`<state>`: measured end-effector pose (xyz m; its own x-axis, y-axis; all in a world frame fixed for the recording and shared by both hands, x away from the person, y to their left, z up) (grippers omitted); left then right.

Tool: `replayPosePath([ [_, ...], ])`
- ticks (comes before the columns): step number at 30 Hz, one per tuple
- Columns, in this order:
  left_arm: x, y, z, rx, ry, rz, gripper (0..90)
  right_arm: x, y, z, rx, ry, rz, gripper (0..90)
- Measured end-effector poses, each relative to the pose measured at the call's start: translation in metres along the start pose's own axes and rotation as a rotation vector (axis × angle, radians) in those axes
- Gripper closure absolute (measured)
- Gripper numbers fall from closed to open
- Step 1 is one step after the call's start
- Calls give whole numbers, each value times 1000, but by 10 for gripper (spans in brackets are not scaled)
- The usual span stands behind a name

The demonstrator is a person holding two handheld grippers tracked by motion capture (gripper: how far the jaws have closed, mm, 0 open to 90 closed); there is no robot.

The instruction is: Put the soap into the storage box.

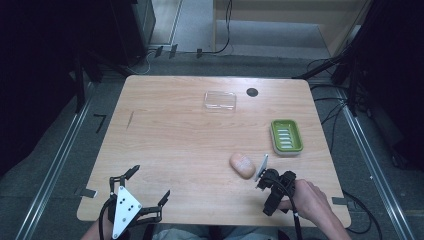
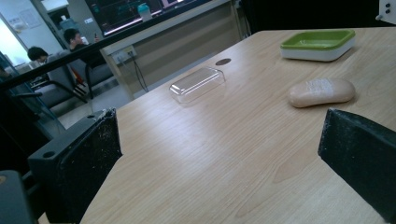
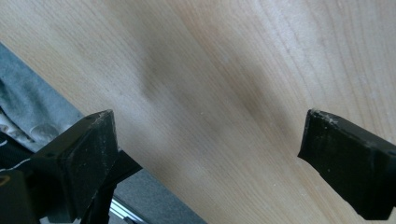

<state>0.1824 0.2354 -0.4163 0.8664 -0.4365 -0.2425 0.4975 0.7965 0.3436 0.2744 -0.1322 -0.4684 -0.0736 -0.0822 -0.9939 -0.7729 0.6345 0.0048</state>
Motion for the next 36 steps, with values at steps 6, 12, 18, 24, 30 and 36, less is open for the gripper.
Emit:
replayPosePath([
  [6, 0, 0, 0, 0, 0, 0, 0, -3, 0, 1, 7, -18, -7, 52],
  [12, -1, 0, 0, 2, 1, 1, 0, -6, 1, 4, 0, -23, -12, 52],
  [18, 0, 0, 0, 4, 3, -1, 0, -11, 3, 8, -2, -33, -18, 53],
  [24, 0, -1, 0, 5, 2, -2, 0, -15, 4, 14, -27, -35, -17, 53],
  [30, 0, -1, 0, 5, 2, -2, 0, -20, 5, 21, -39, -36, -23, 53],
  [36, 1, -1, 0, 7, 3, -3, 0, -24, 5, 25, -45, -46, -30, 53],
])
Point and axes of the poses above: each handheld gripper's, and its own axes: x roughly forward along the jaws, z roughly out of its top, y roughly to its left, the point moved 2 cm from there along x, roughly forward along the jaws, and after that the axes turned 1 degree about y, right-handed, at the moved point
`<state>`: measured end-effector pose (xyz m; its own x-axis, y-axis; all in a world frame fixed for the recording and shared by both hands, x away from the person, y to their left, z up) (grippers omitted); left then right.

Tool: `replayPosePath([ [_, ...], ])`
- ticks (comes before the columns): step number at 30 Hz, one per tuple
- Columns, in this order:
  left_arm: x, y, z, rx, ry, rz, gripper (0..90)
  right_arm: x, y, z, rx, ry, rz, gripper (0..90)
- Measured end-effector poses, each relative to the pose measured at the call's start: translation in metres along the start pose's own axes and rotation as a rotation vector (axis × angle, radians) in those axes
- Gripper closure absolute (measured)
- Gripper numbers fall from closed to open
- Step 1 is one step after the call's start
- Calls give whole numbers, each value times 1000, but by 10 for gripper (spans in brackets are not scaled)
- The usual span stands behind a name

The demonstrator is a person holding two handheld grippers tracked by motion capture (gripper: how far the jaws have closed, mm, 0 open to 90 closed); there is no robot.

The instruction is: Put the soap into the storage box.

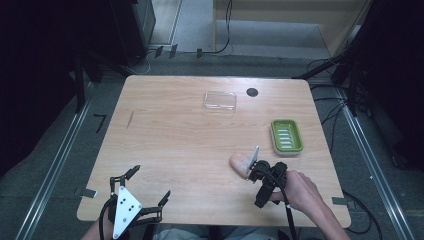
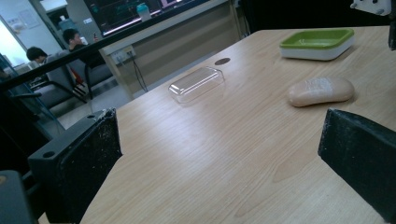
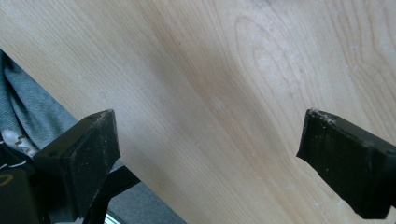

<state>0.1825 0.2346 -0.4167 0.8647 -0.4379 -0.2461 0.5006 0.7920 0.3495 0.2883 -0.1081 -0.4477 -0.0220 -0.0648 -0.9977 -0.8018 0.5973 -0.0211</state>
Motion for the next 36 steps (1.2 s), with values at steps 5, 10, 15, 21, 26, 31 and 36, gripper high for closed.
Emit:
replayPosePath([
  [5, 1, -1, 0, -1, -2, -2, 0, -2, -1, 4, -1, -9, 0, 53],
  [10, 1, -1, 0, 0, 0, -4, 0, -6, -4, 10, -1, -22, -1, 53],
  [15, 1, 0, 0, 0, 1, -4, 0, -8, -4, 16, 1, -25, 2, 52],
  [21, 1, 0, 0, -1, 1, -4, 0, -10, -6, 24, -7, -32, 4, 51],
  [26, 1, 0, 0, -3, -1, -3, 0, -11, -8, 31, -7, -39, 3, 51],
  [31, 1, 0, 0, -1, 0, -4, 0, -11, -8, 36, -2, -43, 3, 48],
  [36, 1, 0, 0, -3, -1, -3, 0, -12, -10, 43, 2, -48, 7, 45],
])
Point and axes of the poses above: each handheld gripper's, and its own axes: x roughly forward along the jaws, z roughly out of its top, y roughly to its left, the point moved 2 cm from there along x, roughly forward along the jaws, and after that the axes turned 1 degree about y, right-handed, at the moved point
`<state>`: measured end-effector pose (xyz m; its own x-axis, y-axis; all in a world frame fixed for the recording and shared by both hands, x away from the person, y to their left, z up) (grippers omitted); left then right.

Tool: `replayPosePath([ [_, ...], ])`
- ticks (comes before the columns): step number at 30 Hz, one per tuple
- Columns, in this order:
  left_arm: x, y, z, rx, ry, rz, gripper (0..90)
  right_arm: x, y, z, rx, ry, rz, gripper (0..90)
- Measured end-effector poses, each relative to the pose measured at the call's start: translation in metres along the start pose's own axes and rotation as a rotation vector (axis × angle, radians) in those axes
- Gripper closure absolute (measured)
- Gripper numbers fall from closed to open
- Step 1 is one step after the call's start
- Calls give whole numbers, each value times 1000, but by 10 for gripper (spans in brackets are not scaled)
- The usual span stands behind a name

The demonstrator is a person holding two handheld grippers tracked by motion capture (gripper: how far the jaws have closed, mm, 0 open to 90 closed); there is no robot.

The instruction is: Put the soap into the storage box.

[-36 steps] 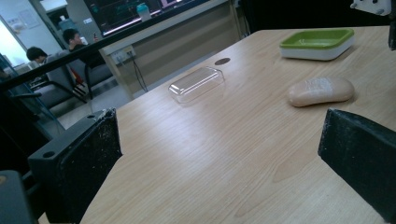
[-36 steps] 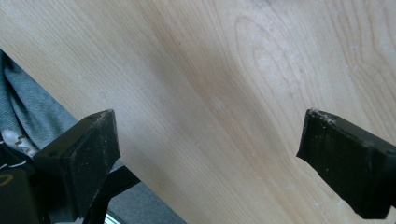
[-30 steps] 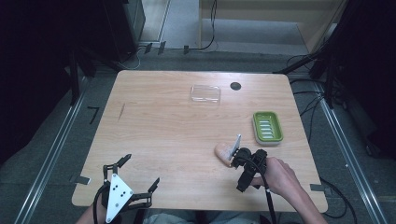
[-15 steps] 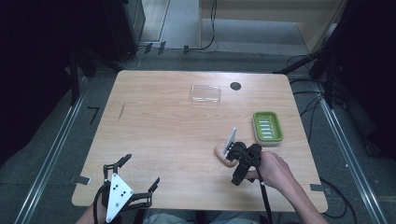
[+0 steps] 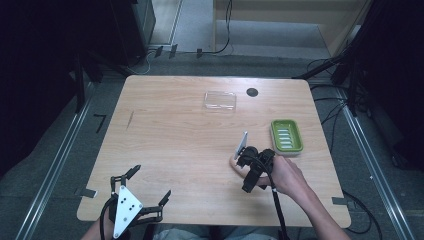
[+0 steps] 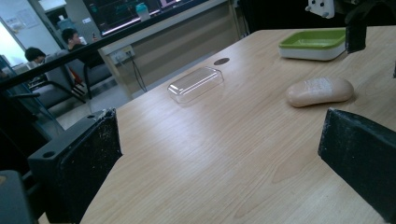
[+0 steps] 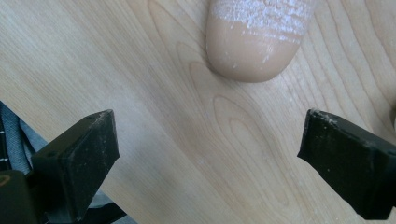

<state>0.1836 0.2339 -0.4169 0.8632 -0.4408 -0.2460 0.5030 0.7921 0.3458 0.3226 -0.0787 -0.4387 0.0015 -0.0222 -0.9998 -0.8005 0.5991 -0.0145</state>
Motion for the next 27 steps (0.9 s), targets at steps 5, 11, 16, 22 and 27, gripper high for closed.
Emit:
replayPosePath([
  [5, 0, 0, 0, 0, 0, 0, 0, 2, -1, 5, -8, 2, 0, 40],
  [11, 0, 0, 0, -2, 0, 1, 0, 4, -3, 13, -2, -6, 4, 29],
  [16, 0, 0, 0, -1, 1, 1, 0, 8, -7, 17, 8, 0, 0, 19],
  [22, 0, 0, 0, 0, 0, 1, 0, 13, -11, 22, 22, -5, 11, 3],
  [27, 0, 0, 0, -3, 0, 1, 0, 18, -14, 27, 33, -6, 17, 0],
])
Point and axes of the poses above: each handheld gripper's, and its own axes: x roughly forward along the jaws, z roughly out of its top, y roughly to its left, the point moved 2 cm from there along x, roughly forward along the jaws, and after that the axes turned 1 degree about y, right-handed, at the moved point
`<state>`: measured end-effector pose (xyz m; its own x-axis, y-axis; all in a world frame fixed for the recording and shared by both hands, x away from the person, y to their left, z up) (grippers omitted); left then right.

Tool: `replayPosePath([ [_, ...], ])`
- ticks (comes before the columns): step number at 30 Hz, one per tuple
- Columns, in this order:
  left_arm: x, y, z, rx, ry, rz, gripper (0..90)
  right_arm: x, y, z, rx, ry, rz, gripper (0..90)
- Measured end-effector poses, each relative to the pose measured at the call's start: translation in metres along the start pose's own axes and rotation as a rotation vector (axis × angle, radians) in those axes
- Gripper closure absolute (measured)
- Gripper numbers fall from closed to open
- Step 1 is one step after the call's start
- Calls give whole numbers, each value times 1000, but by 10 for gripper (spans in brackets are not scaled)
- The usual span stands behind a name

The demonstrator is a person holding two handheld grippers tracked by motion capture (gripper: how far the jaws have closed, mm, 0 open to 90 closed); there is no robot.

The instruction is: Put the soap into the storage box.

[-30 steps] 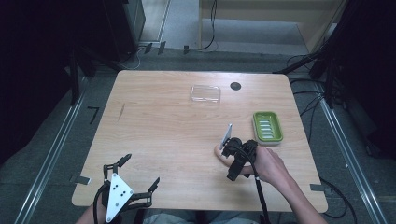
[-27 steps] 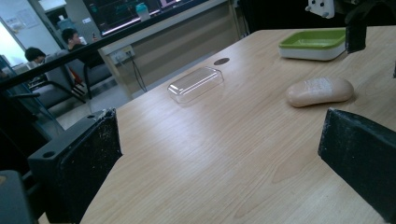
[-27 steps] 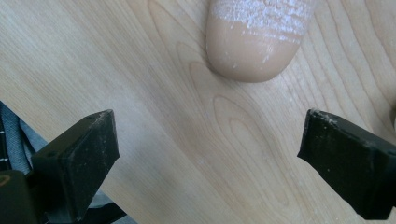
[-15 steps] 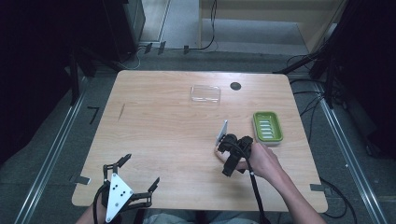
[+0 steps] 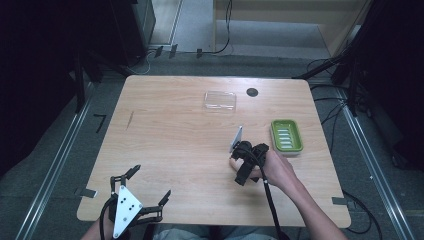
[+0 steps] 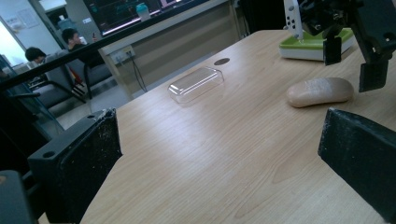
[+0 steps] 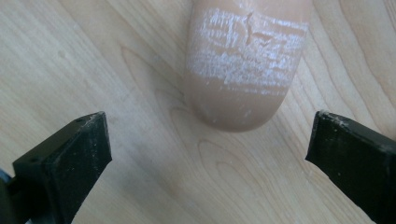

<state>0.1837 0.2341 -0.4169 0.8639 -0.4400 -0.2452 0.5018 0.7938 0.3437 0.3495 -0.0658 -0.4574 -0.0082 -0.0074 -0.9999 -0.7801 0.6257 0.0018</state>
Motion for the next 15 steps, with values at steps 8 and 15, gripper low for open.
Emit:
replayPosePath([
  [8, 0, 0, 0, 2, 1, -2, 0, 9, -1, 8, 19, 1, 8, 0],
  [15, 0, 1, 0, 3, 0, -2, 0, 15, -3, 13, 29, 12, 14, 0],
])
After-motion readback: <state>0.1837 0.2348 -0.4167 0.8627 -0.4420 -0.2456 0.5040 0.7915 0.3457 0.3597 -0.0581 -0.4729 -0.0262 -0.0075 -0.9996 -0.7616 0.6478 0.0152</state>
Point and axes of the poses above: each handheld gripper's, and its own axes: x roughly forward along the jaws, z roughly out of its top, y roughly to its left, the point moved 2 cm from there along x, roughly forward along the jaws, and after that the axes turned 1 degree about y, right-handed, at the moved point
